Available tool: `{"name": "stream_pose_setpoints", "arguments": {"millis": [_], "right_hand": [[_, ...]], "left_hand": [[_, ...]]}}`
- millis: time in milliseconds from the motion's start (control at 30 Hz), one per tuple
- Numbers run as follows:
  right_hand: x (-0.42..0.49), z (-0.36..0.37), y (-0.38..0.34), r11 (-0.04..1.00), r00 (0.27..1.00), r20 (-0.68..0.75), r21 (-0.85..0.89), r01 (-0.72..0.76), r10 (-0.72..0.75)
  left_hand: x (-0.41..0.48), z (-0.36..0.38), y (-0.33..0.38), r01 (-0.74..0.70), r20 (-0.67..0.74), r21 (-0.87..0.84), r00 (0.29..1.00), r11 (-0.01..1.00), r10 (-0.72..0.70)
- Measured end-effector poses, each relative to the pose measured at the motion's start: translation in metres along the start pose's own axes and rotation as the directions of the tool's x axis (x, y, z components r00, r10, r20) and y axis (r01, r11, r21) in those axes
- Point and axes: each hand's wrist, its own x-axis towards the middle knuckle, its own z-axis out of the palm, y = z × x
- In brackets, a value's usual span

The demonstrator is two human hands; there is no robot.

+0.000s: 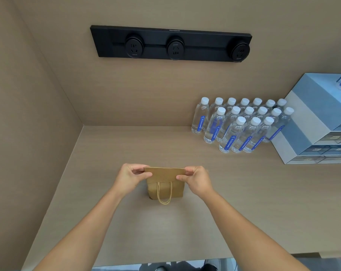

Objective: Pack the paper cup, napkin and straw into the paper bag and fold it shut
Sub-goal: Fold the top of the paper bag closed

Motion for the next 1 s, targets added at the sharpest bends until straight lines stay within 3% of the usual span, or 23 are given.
{"name": "stream_pose_setpoints", "arguments": {"millis": [300, 1000], "right_hand": [[0.008, 0.007, 0.007, 0.996, 0.996, 0.066, 0.063, -0.068, 0.063], [0.034, -0.023, 0.023, 0.998, 0.974, 0.221, 0.018, -0.064, 0.059]], "left_hand": [[0.012, 0.001, -0.006, 0.043, 0.165, 0.047, 0.985, 0.998, -0.05], [0.015, 0.022, 0.011, 0.102, 0.063, 0.3, 0.99, 0.948, -0.126]]}}
